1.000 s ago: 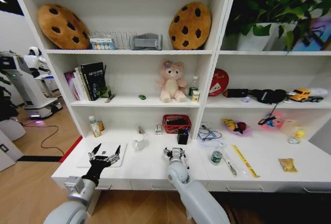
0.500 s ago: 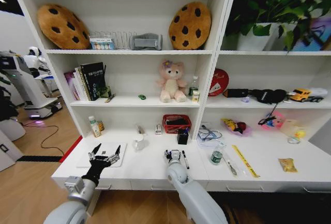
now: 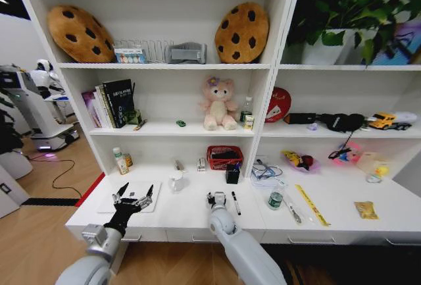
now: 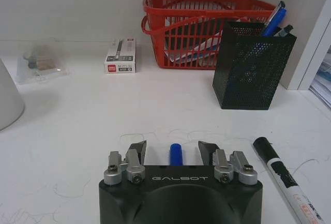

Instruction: Organize the objects on the table.

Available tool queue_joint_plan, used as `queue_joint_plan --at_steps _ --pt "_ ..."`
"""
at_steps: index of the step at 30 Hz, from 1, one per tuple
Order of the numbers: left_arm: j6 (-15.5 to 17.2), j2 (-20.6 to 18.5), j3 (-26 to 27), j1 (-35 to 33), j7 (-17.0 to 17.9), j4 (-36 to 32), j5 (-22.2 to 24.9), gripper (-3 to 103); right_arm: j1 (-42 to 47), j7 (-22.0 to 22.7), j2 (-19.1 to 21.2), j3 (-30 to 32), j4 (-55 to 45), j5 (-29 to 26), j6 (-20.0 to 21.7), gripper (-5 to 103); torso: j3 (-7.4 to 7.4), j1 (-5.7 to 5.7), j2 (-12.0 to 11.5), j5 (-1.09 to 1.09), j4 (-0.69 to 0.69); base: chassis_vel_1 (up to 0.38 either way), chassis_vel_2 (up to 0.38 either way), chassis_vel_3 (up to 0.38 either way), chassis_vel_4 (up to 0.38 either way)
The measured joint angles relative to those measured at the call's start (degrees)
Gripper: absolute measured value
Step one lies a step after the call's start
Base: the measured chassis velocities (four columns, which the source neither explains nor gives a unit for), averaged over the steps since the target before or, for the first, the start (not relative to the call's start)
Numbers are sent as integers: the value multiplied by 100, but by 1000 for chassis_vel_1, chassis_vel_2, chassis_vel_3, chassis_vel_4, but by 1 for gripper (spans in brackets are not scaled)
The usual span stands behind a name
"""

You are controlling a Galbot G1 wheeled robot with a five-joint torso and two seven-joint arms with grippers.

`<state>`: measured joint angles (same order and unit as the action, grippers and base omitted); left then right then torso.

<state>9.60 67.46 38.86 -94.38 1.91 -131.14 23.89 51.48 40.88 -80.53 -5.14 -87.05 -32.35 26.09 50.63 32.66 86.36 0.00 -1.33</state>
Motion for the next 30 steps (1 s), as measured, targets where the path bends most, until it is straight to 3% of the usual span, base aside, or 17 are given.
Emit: queue_joint_plan --at_steps 24,30 --pt "0 0 0 0 0 0 0 100 18 54 43 -86 59 -111 -15 49 0 0 1 0 0 0 0 0 0" --pt "0 0 0 0 0 0 0 100 68 128 58 -87 11 -110 -1 26 0 0 1 0 1 0 0 0 0"
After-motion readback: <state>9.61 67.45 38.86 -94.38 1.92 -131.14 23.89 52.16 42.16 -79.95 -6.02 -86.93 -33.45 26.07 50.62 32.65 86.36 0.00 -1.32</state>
